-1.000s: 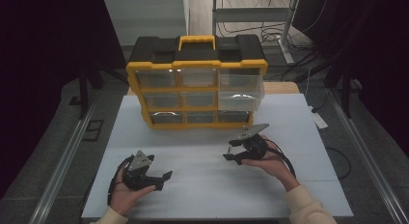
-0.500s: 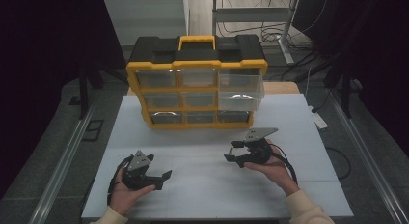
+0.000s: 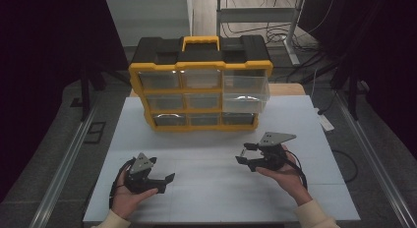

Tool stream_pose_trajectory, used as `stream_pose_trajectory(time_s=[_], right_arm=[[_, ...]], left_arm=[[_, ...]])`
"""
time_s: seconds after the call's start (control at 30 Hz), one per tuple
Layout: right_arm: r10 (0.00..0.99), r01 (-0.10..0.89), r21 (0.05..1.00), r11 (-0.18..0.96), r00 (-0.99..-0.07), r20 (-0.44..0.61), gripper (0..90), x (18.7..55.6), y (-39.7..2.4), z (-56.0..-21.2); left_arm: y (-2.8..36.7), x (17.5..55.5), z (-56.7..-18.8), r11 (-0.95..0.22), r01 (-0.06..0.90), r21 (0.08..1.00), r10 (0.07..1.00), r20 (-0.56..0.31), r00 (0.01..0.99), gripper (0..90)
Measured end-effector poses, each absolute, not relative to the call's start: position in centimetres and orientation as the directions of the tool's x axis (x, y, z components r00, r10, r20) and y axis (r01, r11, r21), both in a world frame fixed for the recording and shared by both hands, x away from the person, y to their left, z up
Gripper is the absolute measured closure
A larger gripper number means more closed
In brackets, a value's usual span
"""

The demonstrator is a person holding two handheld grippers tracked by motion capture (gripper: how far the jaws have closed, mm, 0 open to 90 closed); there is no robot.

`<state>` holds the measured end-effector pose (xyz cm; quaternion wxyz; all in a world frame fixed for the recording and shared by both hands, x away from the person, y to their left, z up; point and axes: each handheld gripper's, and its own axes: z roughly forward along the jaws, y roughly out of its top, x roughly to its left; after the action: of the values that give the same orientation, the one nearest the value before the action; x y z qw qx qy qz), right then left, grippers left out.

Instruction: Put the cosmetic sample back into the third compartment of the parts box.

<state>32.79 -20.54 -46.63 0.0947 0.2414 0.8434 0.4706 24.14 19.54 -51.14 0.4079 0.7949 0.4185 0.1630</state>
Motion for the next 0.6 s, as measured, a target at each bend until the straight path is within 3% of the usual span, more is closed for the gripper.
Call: stream_pose_trajectory(time_s=[0.6], right_arm=[[0.518,0.280,0.873,0.399,-0.855,0.037,40.5,31.7,-21.4,-44.3]], left_arm=[[19.2,24.2,-51.0,-0.321,0.523,0.790,0.793,-0.077,0.605,11.1]])
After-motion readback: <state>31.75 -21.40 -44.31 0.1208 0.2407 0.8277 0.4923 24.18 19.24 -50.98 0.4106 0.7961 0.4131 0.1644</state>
